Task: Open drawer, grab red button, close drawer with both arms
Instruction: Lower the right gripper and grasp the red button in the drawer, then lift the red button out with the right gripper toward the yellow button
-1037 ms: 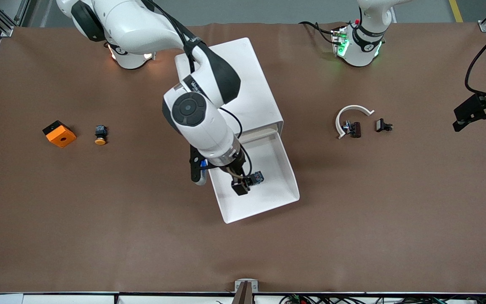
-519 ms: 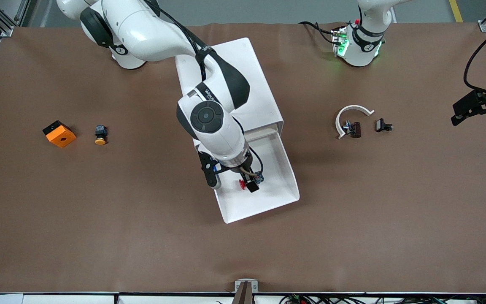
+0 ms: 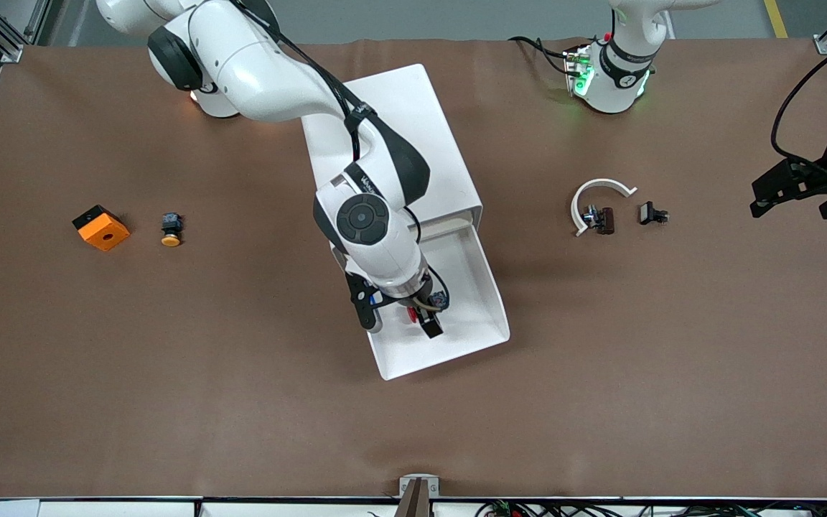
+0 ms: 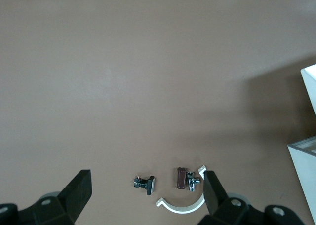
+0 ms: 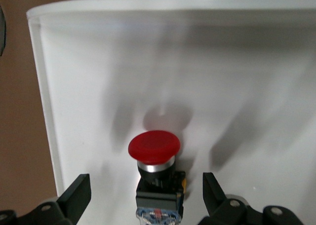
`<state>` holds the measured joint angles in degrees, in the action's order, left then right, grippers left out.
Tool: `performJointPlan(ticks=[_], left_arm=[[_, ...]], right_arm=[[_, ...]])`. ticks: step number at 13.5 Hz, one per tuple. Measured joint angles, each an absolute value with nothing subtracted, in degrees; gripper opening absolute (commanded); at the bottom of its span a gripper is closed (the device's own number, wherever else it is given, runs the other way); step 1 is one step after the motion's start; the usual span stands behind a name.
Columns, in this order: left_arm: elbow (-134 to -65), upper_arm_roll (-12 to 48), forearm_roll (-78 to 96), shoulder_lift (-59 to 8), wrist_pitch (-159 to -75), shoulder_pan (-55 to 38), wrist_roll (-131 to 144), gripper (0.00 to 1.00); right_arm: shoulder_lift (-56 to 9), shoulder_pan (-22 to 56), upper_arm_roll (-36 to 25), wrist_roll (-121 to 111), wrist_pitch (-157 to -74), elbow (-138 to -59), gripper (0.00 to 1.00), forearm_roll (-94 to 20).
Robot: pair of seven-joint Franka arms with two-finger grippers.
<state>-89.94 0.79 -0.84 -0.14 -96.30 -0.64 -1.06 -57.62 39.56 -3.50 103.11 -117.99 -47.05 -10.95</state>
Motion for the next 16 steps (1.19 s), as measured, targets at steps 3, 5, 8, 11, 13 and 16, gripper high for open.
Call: performJointPlan(ticks=[3,5,8,11,13,16], left_arm=[[-89.94,-0.81,-0.81,0.45,-96.46,-1.93,-1.06,1.00],[-89.94,-0.94,-0.81,0.46,-96.69,-1.93,-1.06,1.00],[-89.95,-0.96,-0.78,0.46,-96.98,-1.93,-1.06,1.00],[-89.95,-0.95,-0.71,0.46,-97.28,-2.03,-1.06,1.00],[-89.95,-0.94,-0.70,0.45,-97.43,-2.20,-1.06,1.00],[-89.92,-0.88,-0.70,0.47,-97.52,-2.26,-1.06,1.00]], right_arm=[[-58.12,39.70,-3.63,103.10,-118.54,-47.03,1.00,-10.95],[-58.57,40.00,-3.63,103.23,-119.20,-47.02,0.01,-10.95],[-59.14,40.73,-3.63,106.82,-120.77,-47.01,0.00,-10.95],[-59.20,41.19,-3.48,109.36,-121.52,-46.86,0.00,-10.99],[-59.19,40.82,-2.85,110.10,-121.41,-46.37,0.00,-11.04],[-57.94,37.65,0.70,112.63,-119.35,-42.77,0.00,-11.09]])
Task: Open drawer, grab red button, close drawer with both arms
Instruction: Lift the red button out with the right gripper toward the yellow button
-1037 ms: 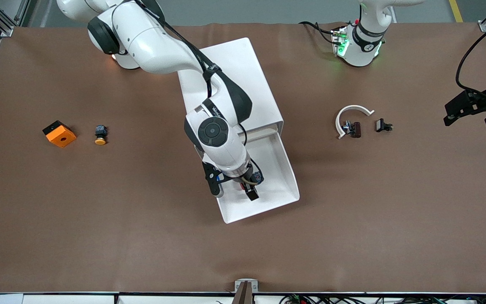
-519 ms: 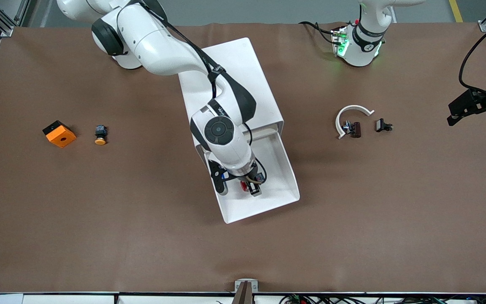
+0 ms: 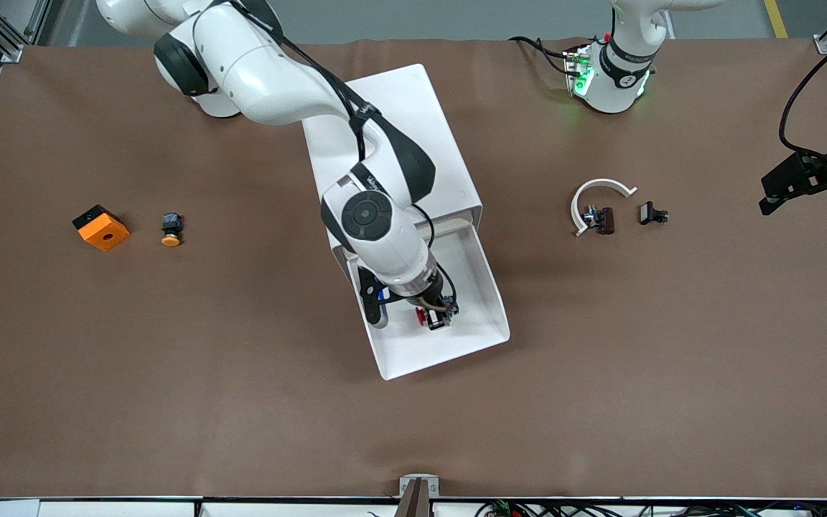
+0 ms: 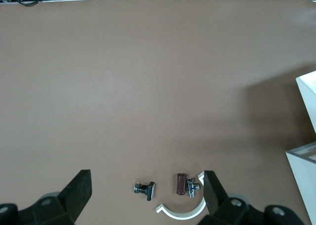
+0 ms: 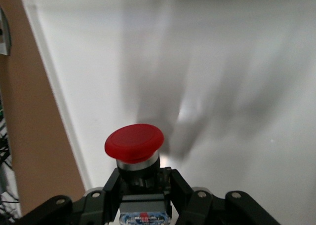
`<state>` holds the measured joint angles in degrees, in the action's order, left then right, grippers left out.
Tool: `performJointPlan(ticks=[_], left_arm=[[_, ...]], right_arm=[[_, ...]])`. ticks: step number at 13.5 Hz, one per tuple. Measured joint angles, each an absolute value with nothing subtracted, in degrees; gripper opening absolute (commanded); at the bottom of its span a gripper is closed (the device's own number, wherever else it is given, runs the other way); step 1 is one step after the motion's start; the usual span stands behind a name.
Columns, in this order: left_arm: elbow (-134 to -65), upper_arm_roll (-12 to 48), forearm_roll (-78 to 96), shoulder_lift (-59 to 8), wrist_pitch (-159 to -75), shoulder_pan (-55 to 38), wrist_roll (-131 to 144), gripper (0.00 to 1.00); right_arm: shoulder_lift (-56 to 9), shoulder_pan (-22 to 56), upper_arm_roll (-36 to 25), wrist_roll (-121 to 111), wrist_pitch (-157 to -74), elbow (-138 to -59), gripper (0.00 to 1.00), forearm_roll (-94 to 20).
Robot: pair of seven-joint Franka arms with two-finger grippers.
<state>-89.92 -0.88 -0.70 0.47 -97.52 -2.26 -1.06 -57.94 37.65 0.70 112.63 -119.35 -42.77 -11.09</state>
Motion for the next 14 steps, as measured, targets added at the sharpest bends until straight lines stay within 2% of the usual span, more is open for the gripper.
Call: performJointPlan(ticks=[3,6,11,14], left_arm=[[-89.92,-0.04,-0.70,0.47,-97.52,-2.40,-1.06,1.00],[-89.93,0.09,-0.70,0.47,-97.52,-2.52,-1.06,1.00],[-89.02,0.09,-0.70,0.48,-97.57,-2.52,-1.06,1.00],[-88.98,0.09,-0.70,0.47,-97.56,-2.51,-1.06,1.00]], right_arm=[[-54.59,30.45,7.64,113.88,-114.35,-38.62,0.00,-11.19],[-51.52,23.46,14.12,108.99,-109.58,-37.98,0.00,-11.20],[-49.40,14.70,23.19,86.51,-98.99,-37.85,0.00,-11.20],[-49.42,9.03,25.38,71.02,-92.30,-37.97,0.00,-11.20]])
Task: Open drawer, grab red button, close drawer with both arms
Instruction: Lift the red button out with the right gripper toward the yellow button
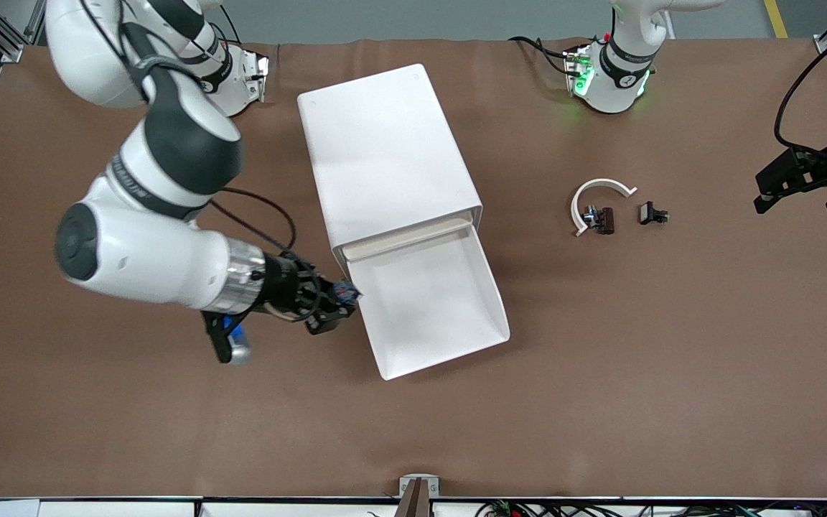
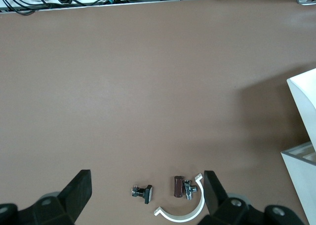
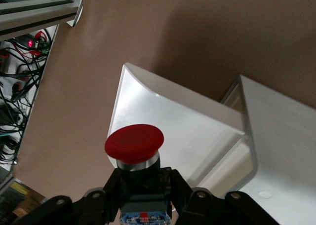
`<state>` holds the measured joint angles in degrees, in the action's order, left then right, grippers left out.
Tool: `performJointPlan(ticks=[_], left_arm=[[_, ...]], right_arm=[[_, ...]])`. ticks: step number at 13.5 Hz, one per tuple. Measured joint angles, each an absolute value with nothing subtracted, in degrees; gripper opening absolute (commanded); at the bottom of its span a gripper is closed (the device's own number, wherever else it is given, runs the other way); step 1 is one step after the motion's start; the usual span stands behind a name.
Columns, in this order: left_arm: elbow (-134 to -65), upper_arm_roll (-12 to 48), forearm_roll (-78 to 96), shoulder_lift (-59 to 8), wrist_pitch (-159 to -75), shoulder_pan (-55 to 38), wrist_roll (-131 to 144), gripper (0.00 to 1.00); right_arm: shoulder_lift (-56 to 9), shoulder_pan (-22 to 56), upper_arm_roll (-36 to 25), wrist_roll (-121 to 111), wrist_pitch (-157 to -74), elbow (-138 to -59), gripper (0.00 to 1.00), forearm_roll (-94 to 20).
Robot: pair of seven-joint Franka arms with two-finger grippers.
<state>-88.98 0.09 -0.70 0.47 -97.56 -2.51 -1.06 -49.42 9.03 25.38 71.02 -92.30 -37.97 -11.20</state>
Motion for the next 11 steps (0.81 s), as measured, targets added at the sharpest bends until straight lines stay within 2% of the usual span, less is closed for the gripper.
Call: performJointPlan(ticks=[4,7,9,11], left_arm=[[-88.99,0.08,-0.70,0.44,-97.55,-2.46,-1.06,1.00],[-89.00,0.06,-0.70,0.43,-97.55,-2.43,-1.06,1.00],[-89.01,0.05,-0.70,0.43,-97.55,-2.43,-1.06,1.00],[-89.01,0.05,-0.70,0.43,-97.55,-2.43,-1.06,1.00]], right_arm=[[-49.03,2.97,25.90,46.87,-80.63,-37.86,0.00,-10.73],[-46.85,1.08,26.09,28.51,-73.53,-38.01,0.00,-1.99],[-44.69,0.20,26.09,23.29,-72.41,-39.91,0.00,0.56],[-41.08,-1.67,26.10,20.95,-75.11,-45.95,0.00,1.05]])
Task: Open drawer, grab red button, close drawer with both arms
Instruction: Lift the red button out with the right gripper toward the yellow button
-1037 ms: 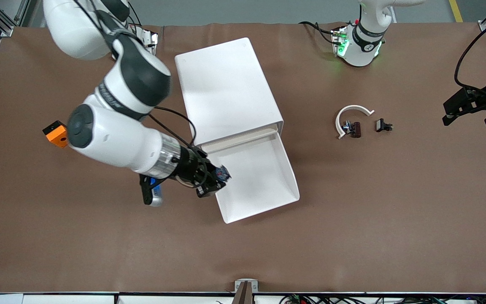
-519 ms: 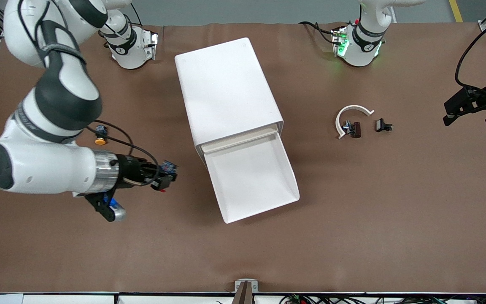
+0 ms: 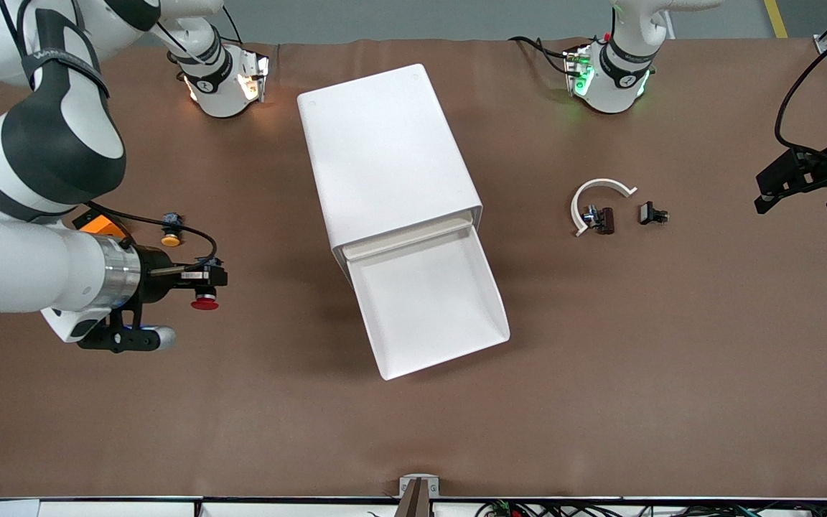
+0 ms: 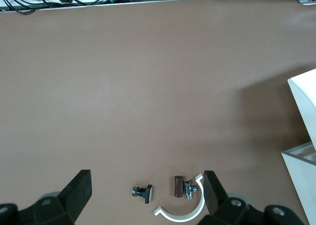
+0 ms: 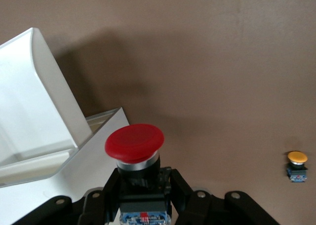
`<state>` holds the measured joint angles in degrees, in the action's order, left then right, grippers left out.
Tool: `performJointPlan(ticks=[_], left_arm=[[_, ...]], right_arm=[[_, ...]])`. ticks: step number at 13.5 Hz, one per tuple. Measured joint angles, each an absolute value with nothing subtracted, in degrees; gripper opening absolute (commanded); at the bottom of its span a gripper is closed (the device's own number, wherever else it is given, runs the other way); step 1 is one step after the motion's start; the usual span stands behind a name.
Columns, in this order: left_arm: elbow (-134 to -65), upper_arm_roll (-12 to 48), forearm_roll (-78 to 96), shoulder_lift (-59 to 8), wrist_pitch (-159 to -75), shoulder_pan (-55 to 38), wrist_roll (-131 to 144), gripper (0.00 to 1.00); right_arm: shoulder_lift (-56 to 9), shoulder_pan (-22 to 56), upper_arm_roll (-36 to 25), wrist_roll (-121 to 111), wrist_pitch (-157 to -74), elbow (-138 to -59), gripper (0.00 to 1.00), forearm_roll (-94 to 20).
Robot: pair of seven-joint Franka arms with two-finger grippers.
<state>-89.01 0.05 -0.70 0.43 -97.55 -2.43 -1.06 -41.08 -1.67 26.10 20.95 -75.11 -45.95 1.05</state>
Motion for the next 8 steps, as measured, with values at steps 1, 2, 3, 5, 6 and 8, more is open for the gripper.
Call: performJointPlan(ticks=[1,2,3,5,6,8], left_arm=[[-89.01,0.04,-0.70,0.43,-97.55,-2.43,-1.06,1.00],[-89.01,0.04,-0.70,0.43,-97.55,-2.42,-1.06,1.00],[-89.01,0.03,-0.70,0.43,-97.55,-2.42,-1.06,1.00],[-89.01,0.03,-0.70,0.43,-97.55,-2.42,-1.06,1.00],[-89.01,0.03,-0.70,0.43,-97.55,-2.42,-1.06,1.00],[-89.01,0.03,-0.70,0.42,-97.55,-2.42,-1.06,1.00]], right_arm=[[-38.37,-3.08,26.12,19.12,-78.95,-51.22,0.00,1.08],[-34.99,-4.82,26.20,16.95,-83.90,-57.90,0.00,1.07],[-31.52,-6.63,26.31,14.46,-88.51,-64.78,0.00,1.08],[-25.05,-9.84,26.39,10.10,-95.18,-77.46,0.00,1.07],[-22.02,-11.11,26.40,8.69,-97.65,-83.35,0.00,1.07],[-17.44,-12.59,26.40,7.36,-102.16,-92.20,0.00,1.07]])
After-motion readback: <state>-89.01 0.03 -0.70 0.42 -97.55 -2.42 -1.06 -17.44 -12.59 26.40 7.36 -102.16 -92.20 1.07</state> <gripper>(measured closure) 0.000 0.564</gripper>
